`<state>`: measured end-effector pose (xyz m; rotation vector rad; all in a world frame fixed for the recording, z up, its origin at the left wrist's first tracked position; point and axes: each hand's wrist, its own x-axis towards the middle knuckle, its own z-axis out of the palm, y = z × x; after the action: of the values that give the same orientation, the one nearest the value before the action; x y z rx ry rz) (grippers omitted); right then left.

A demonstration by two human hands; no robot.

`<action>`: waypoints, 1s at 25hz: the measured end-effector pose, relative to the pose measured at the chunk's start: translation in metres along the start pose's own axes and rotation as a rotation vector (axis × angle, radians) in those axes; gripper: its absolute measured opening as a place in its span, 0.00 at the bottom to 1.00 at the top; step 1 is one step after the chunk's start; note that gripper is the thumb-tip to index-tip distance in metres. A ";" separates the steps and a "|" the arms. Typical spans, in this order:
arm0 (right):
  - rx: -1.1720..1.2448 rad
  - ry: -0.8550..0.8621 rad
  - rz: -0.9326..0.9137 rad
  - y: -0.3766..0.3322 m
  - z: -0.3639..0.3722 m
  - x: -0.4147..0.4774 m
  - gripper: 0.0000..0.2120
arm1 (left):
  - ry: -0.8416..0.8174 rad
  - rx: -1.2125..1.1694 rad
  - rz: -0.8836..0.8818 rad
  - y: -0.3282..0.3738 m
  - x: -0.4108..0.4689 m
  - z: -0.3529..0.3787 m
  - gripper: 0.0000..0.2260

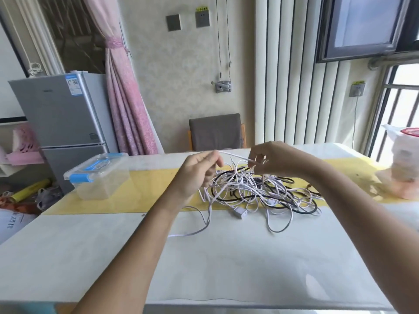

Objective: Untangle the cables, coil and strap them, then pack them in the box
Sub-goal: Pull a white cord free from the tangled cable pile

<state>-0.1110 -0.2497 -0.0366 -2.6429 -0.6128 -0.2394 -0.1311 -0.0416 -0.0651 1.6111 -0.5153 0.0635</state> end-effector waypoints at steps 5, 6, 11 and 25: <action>0.513 0.082 -0.095 0.014 -0.011 -0.016 0.10 | 0.222 0.016 0.034 -0.001 0.005 -0.025 0.13; 0.639 0.151 -0.107 0.015 -0.016 -0.017 0.10 | 0.278 -0.023 0.050 0.002 0.007 -0.032 0.13; 0.743 0.542 -0.009 0.037 -0.056 -0.028 0.05 | 0.681 -0.482 0.045 0.009 0.018 -0.105 0.14; 0.404 0.255 -0.147 0.007 -0.032 -0.013 0.08 | 0.118 0.823 -0.327 -0.024 -0.002 -0.082 0.08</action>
<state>-0.1212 -0.2742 -0.0137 -2.1415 -0.6872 -0.4384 -0.1023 0.0381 -0.0785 2.4596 -0.1148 0.1362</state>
